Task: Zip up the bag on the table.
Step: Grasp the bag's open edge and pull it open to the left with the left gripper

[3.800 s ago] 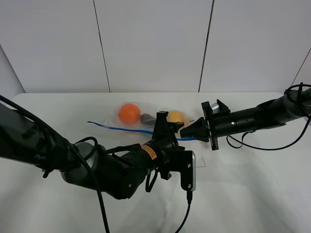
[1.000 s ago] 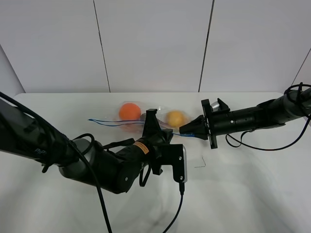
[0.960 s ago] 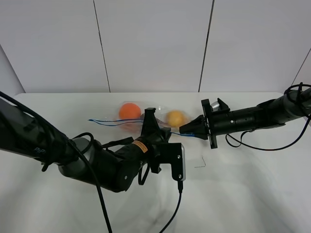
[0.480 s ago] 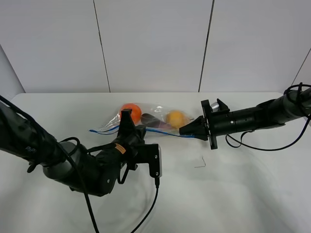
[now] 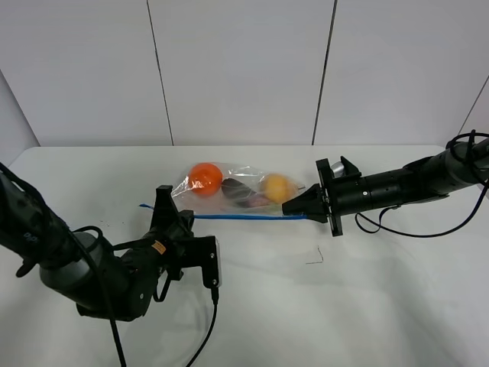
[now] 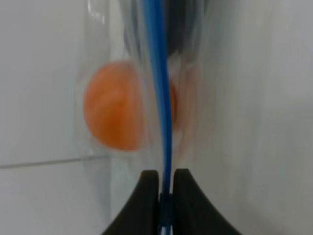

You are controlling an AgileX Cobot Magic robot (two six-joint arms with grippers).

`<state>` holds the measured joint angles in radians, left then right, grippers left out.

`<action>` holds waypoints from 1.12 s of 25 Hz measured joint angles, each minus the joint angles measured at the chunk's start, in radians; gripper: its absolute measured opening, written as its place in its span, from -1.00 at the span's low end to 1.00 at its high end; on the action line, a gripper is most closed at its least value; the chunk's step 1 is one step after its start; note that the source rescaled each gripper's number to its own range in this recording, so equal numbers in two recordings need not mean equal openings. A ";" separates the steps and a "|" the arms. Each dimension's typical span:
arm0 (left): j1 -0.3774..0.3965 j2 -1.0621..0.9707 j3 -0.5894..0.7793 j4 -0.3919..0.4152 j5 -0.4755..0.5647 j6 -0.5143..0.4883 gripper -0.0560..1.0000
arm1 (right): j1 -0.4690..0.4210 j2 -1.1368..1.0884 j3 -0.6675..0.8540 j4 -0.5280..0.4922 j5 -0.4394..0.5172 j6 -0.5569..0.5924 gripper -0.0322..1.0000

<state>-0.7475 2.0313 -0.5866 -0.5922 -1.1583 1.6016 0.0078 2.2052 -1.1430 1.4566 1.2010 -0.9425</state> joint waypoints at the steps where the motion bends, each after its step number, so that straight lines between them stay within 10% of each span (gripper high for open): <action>1: 0.017 0.000 0.000 0.002 0.000 -0.001 -0.89 | 0.000 0.000 0.000 0.001 0.000 0.000 -0.93; 28: 0.234 0.000 0.002 0.056 0.012 -0.040 -0.89 | 0.003 0.000 0.000 0.008 0.000 0.000 -0.93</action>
<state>-0.5139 2.0313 -0.5847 -0.5363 -1.1467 1.5619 0.0108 2.2052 -1.1430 1.4642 1.2011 -0.9425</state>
